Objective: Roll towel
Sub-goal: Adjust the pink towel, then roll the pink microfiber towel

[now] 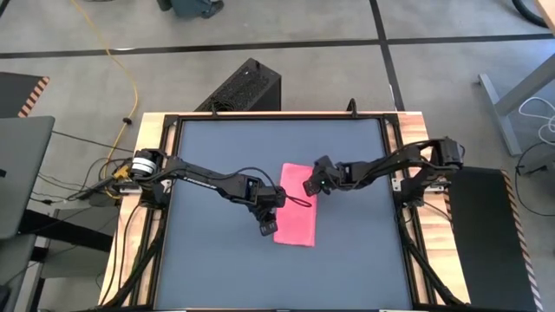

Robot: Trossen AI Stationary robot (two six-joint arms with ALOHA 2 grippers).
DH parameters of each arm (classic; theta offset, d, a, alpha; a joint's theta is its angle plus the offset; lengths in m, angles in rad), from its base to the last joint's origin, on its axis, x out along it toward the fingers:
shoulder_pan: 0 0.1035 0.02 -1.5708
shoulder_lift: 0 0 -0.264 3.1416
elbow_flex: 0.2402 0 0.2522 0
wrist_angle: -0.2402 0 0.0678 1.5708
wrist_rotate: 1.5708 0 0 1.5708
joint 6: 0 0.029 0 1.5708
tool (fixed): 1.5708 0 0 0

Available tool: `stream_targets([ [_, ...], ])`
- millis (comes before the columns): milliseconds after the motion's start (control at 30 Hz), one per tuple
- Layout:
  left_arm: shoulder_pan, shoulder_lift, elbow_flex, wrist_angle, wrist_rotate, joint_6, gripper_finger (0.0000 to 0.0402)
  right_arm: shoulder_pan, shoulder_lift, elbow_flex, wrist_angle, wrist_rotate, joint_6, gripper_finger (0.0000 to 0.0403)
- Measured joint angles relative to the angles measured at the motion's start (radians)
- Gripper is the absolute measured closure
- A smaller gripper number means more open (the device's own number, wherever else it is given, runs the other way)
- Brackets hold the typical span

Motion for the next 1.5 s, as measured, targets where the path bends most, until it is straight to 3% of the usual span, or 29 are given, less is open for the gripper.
stream_targets([
  [167, 0.000, 0.000, 0.000, 0.040, -0.002, 0.000, 0.0232, -0.002, -0.108, -0.002, -0.149, 0.026, 0.007, 0.0156],
  [433, 0.002, -0.002, 0.000, 0.078, 0.006, 0.057, 0.0232, 0.043, -0.323, -0.002, -0.282, 0.052, 0.037, 0.0147],
  [667, -0.020, -0.089, 0.000, -0.031, 0.137, 0.407, 0.0232, 0.271, -0.457, -0.001, -0.258, 0.082, 0.016, 0.0147],
  [900, -0.056, -0.317, -0.037, 0.012, 0.208, 0.549, 0.0232, 0.544, -0.500, 0.000, -0.074, 0.337, 0.103, 0.0147],
  [1067, -0.048, -0.520, -0.249, 0.333, 0.282, 0.404, 0.0232, 0.692, -0.437, 0.000, 0.156, 0.492, 0.047, 0.0147],
  [1233, -0.059, -0.675, -0.584, 0.855, 0.287, 0.057, 0.0232, 0.763, -0.356, 0.001, 0.338, 0.538, 0.021, 0.0147],
  [1300, -0.079, -0.708, -0.723, 1.139, 0.225, -0.104, 0.0232, 0.776, -0.328, 0.001, 0.373, 0.541, 0.020, 0.0147],
  [1400, -0.128, -0.717, -0.904, 1.484, 0.040, -0.291, 0.0232, 0.791, -0.293, 0.001, 0.424, 0.537, 0.019, 0.0147],
  [1500, -0.197, -0.710, -1.004, 1.549, -0.120, -0.383, 0.0232, 0.790, -0.262, 0.001, 0.469, 0.497, 0.018, 0.0148],
])
